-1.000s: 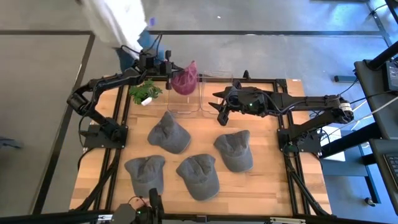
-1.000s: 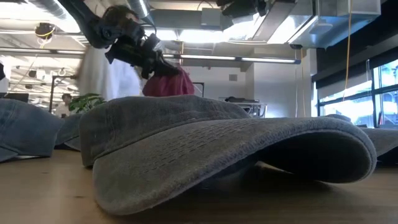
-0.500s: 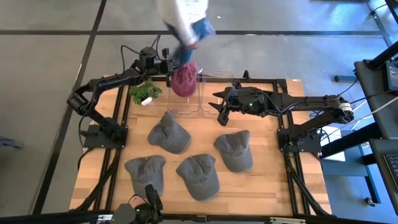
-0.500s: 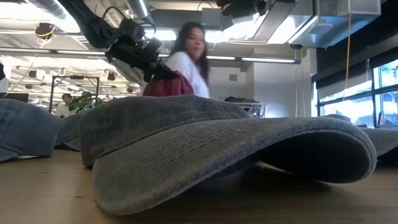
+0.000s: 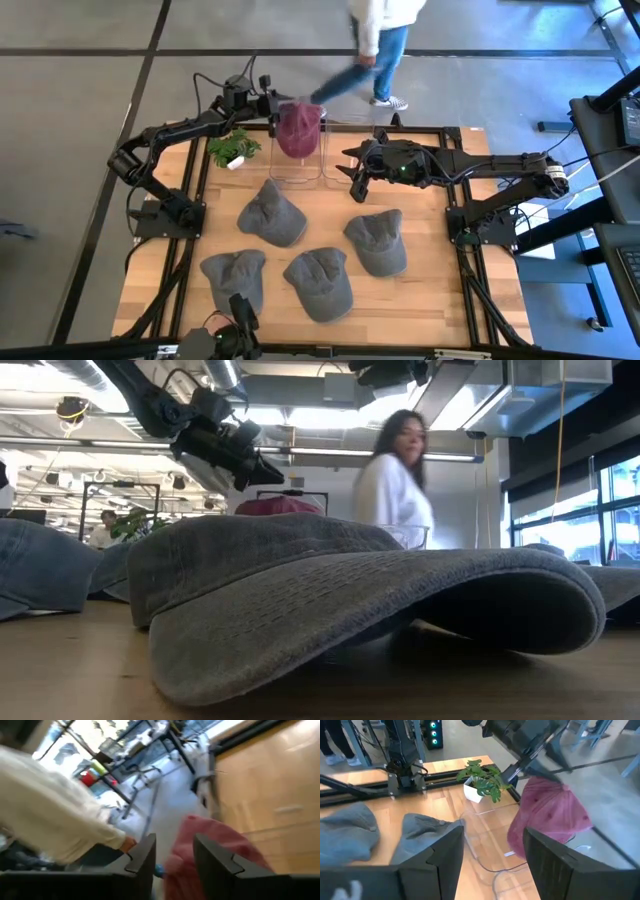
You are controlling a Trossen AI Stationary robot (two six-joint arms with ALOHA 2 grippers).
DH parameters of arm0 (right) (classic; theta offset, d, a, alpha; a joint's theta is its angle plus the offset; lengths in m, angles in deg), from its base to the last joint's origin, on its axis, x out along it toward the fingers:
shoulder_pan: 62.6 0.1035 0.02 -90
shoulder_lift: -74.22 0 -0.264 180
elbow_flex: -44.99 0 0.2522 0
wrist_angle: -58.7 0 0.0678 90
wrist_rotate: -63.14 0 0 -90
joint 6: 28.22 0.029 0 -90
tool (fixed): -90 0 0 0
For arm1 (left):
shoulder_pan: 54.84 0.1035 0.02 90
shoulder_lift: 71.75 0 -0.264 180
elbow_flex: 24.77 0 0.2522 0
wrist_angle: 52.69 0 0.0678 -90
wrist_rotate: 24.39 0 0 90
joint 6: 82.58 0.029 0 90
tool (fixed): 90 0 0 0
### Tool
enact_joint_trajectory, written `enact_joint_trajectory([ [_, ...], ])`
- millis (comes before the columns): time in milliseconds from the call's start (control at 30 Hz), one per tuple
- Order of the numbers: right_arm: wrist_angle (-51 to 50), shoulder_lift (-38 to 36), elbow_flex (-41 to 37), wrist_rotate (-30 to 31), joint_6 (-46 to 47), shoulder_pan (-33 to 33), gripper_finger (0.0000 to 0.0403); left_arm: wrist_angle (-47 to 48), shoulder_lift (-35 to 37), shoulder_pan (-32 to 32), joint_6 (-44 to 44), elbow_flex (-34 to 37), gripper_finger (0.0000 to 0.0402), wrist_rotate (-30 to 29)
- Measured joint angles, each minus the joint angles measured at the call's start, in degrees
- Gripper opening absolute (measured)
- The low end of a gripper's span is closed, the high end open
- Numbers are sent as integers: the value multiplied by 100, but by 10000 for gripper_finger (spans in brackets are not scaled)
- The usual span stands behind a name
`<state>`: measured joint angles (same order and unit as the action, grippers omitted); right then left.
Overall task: Pick & Place hat
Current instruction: Put the red cap into the left transparent bin, then put the gray cap into the right transparent bin
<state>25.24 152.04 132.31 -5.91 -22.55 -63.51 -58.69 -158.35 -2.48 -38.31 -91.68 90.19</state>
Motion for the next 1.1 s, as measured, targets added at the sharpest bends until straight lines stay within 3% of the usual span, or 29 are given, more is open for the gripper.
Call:
enact_joint_trajectory([
  [167,-30,-35,1,-451,85,0,204,-704,175,30,-594,0,151,37],
  [300,-583,-165,4,-581,357,11,204,-718,428,-45,-1339,0,151,48],
  [467,-1085,-287,7,-946,848,7,204,-502,780,-349,-3165,0,149,89],
  [567,-1617,-318,9,-1069,1256,18,204,-265,988,-609,-3896,0,151,526],
  [667,-2147,-347,5,-1054,1526,138,204,-64,1170,-970,-4252,0,152,1130],
  [767,-2206,-363,4,-1021,1537,310,204,155,1299,-1438,-4655,0,152,1224],
  [967,-2257,-388,-83,-997,1416,493,204,334,1451,-2544,-4882,0,149,1070],
  [1100,-1472,-681,-957,-1158,1400,535,204,334,1492,-3183,-5051,0,152,618],
])
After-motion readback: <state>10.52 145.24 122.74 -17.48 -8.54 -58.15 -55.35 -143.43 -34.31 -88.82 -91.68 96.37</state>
